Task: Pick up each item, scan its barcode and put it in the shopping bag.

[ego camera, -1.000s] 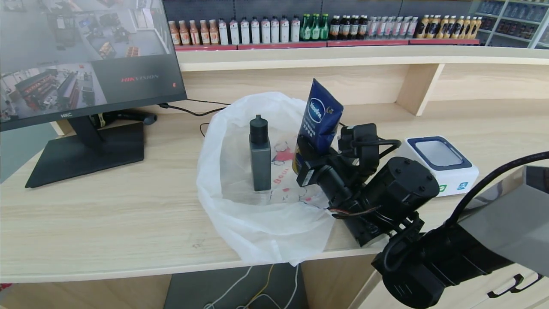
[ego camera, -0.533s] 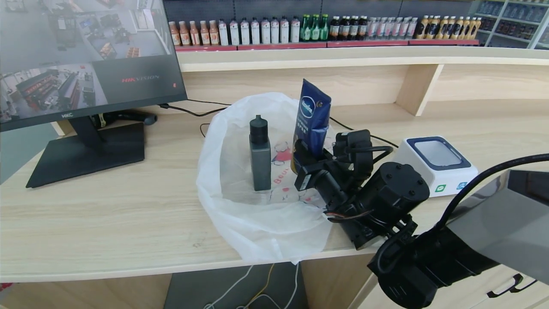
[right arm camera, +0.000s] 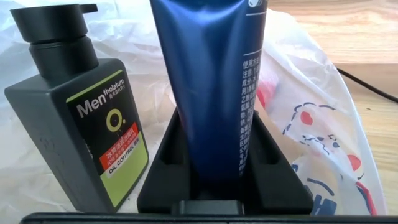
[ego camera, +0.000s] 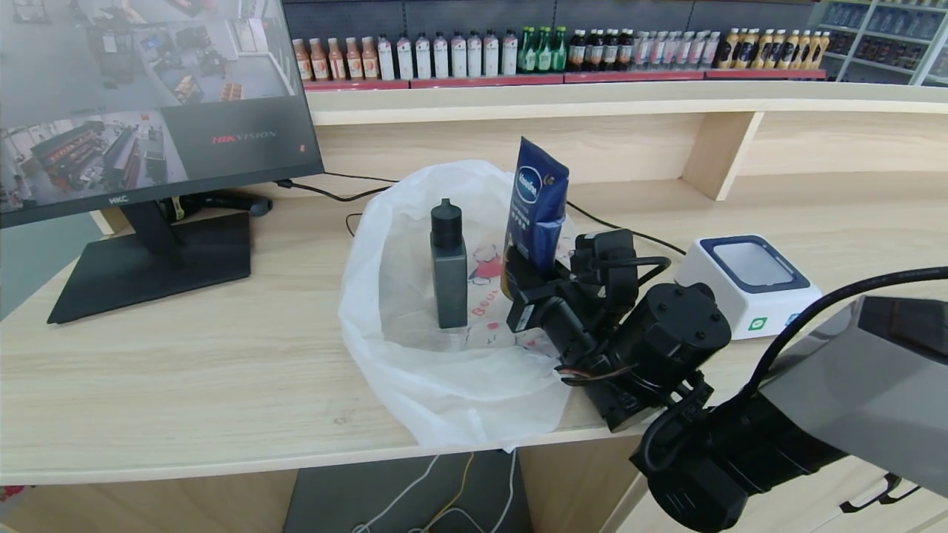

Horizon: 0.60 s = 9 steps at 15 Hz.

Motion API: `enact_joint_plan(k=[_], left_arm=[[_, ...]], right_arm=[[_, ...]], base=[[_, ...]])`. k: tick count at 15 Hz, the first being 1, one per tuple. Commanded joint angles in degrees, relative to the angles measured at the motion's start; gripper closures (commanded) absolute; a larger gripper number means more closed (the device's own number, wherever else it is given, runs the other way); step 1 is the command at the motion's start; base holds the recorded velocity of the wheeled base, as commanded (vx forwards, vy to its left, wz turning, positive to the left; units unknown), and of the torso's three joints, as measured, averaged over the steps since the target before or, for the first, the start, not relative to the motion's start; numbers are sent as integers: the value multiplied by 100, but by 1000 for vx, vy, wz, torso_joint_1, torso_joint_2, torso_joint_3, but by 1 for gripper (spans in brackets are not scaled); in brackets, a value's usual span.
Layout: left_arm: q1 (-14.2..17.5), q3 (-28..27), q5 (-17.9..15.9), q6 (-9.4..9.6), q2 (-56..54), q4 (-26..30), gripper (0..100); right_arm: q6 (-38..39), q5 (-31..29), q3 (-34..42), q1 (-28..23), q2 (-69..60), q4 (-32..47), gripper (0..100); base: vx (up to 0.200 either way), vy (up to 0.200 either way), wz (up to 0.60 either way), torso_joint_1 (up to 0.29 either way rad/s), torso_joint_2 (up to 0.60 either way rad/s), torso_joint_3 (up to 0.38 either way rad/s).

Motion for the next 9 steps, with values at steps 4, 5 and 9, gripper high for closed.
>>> enact_joint_plan(k=[4, 5, 9], left_arm=[[0, 0, 0, 0, -2, 0, 0], [0, 0, 0, 0, -2, 0, 0], [0, 0, 0, 0, -2, 0, 0]], right_arm=[[86, -144, -160, 1, 322, 10, 100], [86, -196, -160, 1, 348, 10, 100], [200, -170, -397, 10, 366, 10, 100]], base=[[0, 0, 0, 0, 0, 0], [0, 0, 0, 0, 0, 0], [0, 0, 0, 0, 0, 0]])
